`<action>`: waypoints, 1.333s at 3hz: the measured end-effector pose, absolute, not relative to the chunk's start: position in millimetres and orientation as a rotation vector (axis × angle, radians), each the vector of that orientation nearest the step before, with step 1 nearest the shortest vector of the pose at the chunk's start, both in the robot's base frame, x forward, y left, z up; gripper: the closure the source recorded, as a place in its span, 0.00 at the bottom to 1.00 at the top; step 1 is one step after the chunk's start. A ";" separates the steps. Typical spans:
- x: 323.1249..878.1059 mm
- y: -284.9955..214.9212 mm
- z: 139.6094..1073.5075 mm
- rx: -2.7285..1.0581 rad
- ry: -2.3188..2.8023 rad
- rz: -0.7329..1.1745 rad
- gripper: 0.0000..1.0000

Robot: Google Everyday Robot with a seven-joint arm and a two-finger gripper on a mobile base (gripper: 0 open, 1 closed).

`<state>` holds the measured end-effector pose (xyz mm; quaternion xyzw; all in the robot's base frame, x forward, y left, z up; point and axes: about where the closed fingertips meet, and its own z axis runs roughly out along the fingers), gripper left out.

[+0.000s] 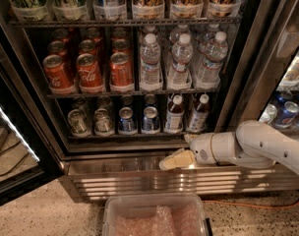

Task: Pick pepsi can from bottom shelf of fridge

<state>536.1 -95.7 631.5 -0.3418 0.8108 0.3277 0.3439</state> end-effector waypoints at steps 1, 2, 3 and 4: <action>531.3 -96.2 637.0 -0.917 2.089 0.784 0.09; 564.7 -102.3 632.6 -0.974 2.070 0.700 0.03; 634.2 -105.6 651.6 -1.004 2.022 0.606 0.00; 634.0 -105.5 651.3 -1.004 2.023 0.607 0.00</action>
Offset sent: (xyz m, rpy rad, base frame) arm 0.1162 -0.0220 0.0231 -0.1786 -0.2416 0.0053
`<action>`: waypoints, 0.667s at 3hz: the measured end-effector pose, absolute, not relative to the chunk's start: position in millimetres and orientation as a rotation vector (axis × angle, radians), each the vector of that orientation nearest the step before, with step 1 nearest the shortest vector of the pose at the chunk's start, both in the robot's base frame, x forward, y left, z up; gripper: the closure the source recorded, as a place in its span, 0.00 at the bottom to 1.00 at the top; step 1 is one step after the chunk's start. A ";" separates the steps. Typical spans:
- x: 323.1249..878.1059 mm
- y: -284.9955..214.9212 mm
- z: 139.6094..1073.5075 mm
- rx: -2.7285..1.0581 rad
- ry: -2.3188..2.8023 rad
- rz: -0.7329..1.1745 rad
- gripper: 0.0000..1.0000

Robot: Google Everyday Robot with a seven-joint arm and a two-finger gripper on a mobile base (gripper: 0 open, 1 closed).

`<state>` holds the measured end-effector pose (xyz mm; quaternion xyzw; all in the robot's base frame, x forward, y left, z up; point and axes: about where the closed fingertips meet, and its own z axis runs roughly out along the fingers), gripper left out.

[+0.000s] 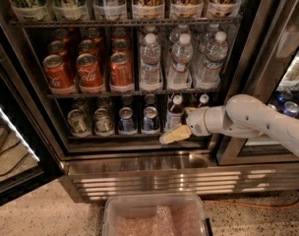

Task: Pick pepsi can from bottom shelf of fridge

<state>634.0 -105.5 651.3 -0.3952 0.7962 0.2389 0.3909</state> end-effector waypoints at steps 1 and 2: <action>634.3 -112.0 655.3 -1.003 2.004 0.561 0.08; 634.2 -122.6 668.6 -1.013 1.954 0.448 0.08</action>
Offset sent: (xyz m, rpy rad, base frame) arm 0.0041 -0.0399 0.0423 -0.1374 -0.2774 -0.0987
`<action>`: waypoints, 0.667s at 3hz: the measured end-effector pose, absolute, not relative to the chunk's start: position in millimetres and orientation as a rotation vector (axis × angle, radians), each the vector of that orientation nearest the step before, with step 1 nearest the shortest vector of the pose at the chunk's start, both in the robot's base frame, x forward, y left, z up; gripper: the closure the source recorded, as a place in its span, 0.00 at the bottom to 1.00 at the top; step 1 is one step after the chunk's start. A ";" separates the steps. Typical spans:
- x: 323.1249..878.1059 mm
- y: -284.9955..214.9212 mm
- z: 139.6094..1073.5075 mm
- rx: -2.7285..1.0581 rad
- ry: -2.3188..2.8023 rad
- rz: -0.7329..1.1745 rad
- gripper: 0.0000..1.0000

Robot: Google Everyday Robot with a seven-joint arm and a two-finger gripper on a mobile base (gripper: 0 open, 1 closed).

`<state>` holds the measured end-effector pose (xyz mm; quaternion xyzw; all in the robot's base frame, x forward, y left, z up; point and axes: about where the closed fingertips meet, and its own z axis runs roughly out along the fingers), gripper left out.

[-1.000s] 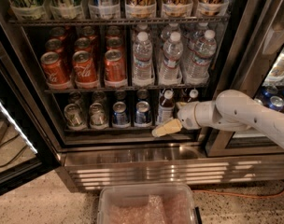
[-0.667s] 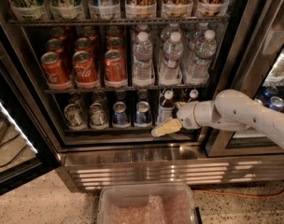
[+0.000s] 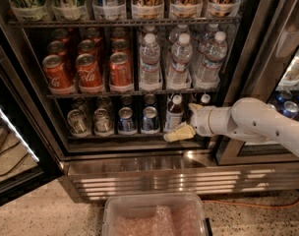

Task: Pick pepsi can from bottom shelf of fridge

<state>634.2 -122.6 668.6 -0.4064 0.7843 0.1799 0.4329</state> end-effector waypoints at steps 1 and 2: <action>637.8 -134.5 683.1 -1.001 1.907 0.336 0.14; 640.6 -136.2 682.6 -1.010 1.905 0.319 0.09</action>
Offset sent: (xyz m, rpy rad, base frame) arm 0.0072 -0.0186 0.0129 -0.0727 -0.0971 -0.0348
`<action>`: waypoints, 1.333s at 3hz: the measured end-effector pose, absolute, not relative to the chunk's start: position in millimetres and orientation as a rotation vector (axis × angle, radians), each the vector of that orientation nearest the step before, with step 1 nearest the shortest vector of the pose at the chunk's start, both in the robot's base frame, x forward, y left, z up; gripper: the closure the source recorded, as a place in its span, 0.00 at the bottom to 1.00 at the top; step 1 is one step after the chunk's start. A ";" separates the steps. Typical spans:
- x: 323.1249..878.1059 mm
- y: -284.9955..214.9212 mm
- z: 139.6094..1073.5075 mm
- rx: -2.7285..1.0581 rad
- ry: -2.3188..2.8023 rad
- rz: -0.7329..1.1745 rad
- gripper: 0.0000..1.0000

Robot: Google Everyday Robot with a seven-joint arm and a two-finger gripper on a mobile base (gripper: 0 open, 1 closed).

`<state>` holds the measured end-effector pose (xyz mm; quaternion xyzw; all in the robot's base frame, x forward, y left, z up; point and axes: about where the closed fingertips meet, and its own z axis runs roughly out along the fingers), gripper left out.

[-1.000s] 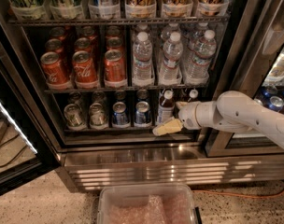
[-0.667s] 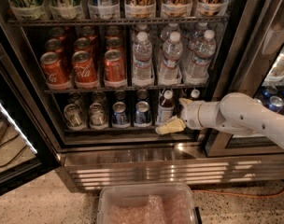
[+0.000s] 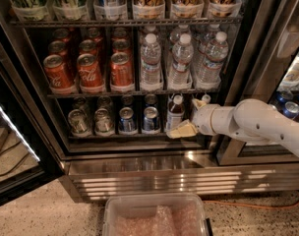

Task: Pick pepsi can from bottom shelf of fridge

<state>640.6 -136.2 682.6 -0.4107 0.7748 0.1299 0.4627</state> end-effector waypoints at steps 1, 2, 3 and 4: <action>642.3 -128.0 667.5 -1.044 1.950 0.367 0.22; 631.0 -101.7 625.4 -1.157 2.069 0.504 0.23; 613.5 -84.3 616.7 -1.221 2.105 0.573 0.15; 612.6 -83.5 616.4 -1.224 2.106 0.577 0.02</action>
Offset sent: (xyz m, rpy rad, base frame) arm -0.0293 0.0620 -0.1019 -0.0623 0.4680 0.2496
